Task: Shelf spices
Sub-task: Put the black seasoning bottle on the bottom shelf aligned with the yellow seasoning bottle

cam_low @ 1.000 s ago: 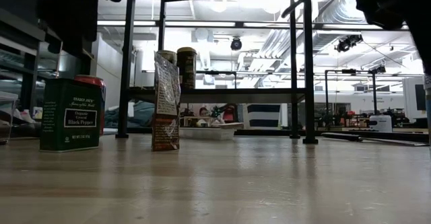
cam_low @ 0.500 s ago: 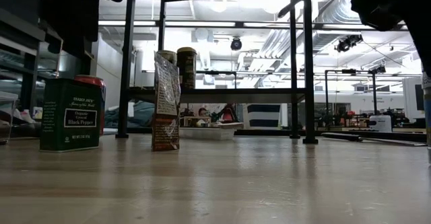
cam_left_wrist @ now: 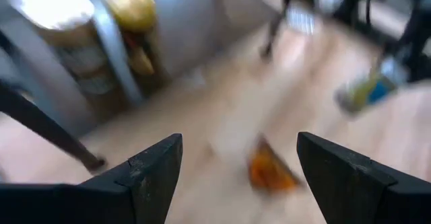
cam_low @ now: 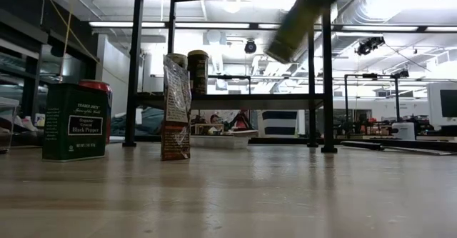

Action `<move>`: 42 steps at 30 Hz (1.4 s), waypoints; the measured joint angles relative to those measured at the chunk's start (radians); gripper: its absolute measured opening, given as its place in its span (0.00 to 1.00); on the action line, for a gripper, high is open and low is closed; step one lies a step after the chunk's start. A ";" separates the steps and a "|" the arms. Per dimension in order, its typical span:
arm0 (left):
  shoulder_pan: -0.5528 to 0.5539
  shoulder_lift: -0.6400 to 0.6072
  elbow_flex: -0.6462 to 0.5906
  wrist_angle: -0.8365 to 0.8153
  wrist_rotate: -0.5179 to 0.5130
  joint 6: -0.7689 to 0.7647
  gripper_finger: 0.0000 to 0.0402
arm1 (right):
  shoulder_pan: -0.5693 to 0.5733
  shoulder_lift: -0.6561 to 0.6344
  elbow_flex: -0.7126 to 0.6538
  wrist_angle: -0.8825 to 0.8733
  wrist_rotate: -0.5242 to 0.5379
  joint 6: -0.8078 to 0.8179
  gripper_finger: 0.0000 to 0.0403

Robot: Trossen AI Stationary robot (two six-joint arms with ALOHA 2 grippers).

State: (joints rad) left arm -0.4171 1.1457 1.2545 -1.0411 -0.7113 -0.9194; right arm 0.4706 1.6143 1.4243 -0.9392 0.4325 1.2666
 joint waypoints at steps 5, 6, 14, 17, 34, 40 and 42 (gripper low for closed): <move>0.001 -0.115 0.005 -0.001 -0.174 0.014 0.72 | -0.171 0.047 0.142 0.005 0.038 -0.299 0.47; 0.000 -0.134 0.005 -0.001 -0.189 0.014 0.72 | -0.207 0.062 0.174 0.005 0.037 -0.348 0.47; 0.000 -0.209 0.005 -0.001 -0.261 0.015 0.72 | -0.447 0.273 0.512 -0.046 -0.037 -0.639 0.47; 0.000 -0.210 0.005 -0.001 -0.257 0.015 0.72 | -0.516 0.378 0.639 -0.144 -0.092 -0.645 0.47; 0.000 -0.195 0.005 0.001 -0.206 0.008 0.72 | -0.601 0.574 0.892 -0.398 -0.056 -0.616 0.47; 0.000 -0.195 0.004 0.000 -0.210 0.013 0.72 | -0.621 0.574 0.892 -0.398 -0.087 -0.620 0.61; 0.000 -0.195 0.004 0.000 -0.211 0.013 0.72 | -0.627 0.574 0.892 -0.397 -0.070 -0.620 0.69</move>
State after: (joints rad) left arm -0.4171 0.9504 1.2587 -1.0409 -0.9218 -0.9062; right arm -0.1562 2.1880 2.3161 -1.3362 0.3621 0.6464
